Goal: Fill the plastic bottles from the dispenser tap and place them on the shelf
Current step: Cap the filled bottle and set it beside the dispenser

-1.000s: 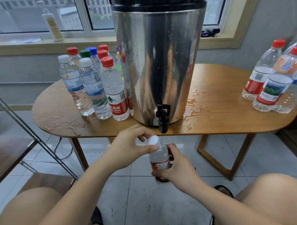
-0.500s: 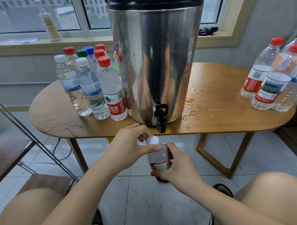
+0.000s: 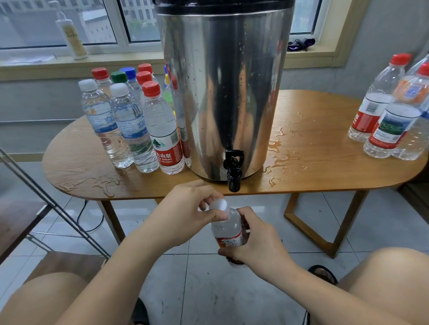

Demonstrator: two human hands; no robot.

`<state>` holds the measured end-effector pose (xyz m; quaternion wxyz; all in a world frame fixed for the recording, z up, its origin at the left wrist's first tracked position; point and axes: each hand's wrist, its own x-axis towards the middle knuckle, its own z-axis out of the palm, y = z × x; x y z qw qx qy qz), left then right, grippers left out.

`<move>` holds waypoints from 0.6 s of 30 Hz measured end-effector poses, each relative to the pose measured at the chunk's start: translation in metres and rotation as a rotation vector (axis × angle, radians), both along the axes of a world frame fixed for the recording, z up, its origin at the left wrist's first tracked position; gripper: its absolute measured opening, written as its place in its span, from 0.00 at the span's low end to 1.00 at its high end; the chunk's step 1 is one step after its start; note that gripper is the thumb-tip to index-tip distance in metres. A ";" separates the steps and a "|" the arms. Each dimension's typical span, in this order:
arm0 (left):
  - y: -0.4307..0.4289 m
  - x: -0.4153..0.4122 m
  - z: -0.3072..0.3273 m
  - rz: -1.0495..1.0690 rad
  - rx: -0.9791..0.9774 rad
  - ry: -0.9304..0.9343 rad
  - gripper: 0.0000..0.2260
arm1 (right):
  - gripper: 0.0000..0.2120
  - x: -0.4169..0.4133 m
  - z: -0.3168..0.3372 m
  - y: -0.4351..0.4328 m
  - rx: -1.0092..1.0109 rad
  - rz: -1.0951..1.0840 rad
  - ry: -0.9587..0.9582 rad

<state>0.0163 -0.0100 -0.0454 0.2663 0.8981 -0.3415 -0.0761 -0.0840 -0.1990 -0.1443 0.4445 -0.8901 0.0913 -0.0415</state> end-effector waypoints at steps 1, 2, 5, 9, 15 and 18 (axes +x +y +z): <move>-0.003 -0.002 0.003 0.024 0.039 -0.003 0.14 | 0.35 0.000 0.000 0.001 -0.013 -0.006 -0.002; -0.005 -0.003 0.004 0.051 0.083 -0.016 0.16 | 0.35 0.000 -0.001 0.002 -0.026 -0.011 0.000; -0.008 -0.003 0.006 0.106 0.195 -0.108 0.31 | 0.35 0.002 -0.002 0.002 -0.022 -0.027 0.002; -0.014 -0.005 0.002 0.149 0.343 -0.275 0.41 | 0.36 0.003 -0.003 0.002 -0.031 -0.026 -0.025; -0.015 -0.004 0.002 0.108 0.215 -0.268 0.33 | 0.35 0.001 0.003 0.001 -0.023 -0.044 -0.013; -0.011 -0.002 -0.001 0.030 0.077 -0.178 0.23 | 0.35 0.001 0.005 -0.002 0.007 -0.048 -0.010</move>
